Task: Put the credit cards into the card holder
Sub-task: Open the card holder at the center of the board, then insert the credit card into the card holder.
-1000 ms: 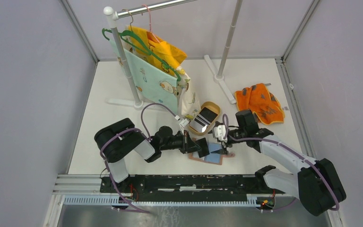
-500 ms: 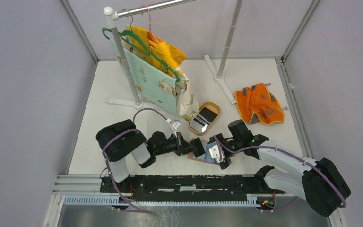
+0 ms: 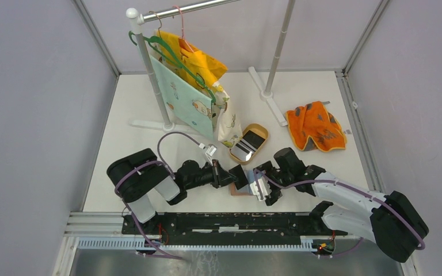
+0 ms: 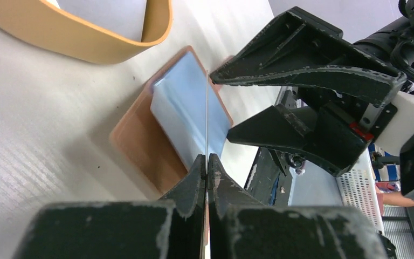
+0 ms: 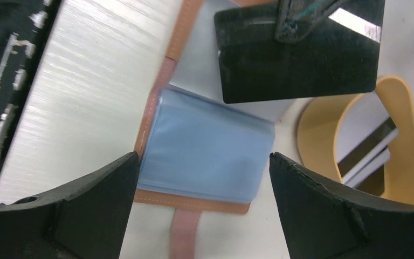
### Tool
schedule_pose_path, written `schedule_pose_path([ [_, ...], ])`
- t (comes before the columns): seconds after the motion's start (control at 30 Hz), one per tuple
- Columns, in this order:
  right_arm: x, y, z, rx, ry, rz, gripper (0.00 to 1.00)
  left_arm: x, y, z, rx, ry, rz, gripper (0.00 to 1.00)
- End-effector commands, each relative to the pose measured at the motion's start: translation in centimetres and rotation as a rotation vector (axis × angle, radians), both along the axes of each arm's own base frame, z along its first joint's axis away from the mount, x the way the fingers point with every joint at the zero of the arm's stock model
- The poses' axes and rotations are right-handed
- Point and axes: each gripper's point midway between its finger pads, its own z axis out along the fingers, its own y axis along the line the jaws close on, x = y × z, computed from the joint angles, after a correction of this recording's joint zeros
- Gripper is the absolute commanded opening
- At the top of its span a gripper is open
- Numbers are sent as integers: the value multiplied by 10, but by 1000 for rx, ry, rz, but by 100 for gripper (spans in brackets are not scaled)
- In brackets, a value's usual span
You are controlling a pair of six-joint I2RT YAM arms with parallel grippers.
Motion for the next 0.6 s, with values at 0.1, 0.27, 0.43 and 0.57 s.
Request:
schedule_pose_path([
  [0.1, 38, -17, 1, -74, -140, -158, 93, -1, -8, 8, 8, 2, -12, 2],
  [0.27, 23, -1, 16, 18, -44, -108, 93, -2, -14, 3, 9, 33, 33, 2],
  [0.43, 14, 10, 29, 84, 52, -89, 95, 2, -7, 5, -18, 59, 100, 2],
  [0.57, 13, 13, 35, 108, 69, -79, 96, 0, -4, 9, -51, 87, 118, 2],
])
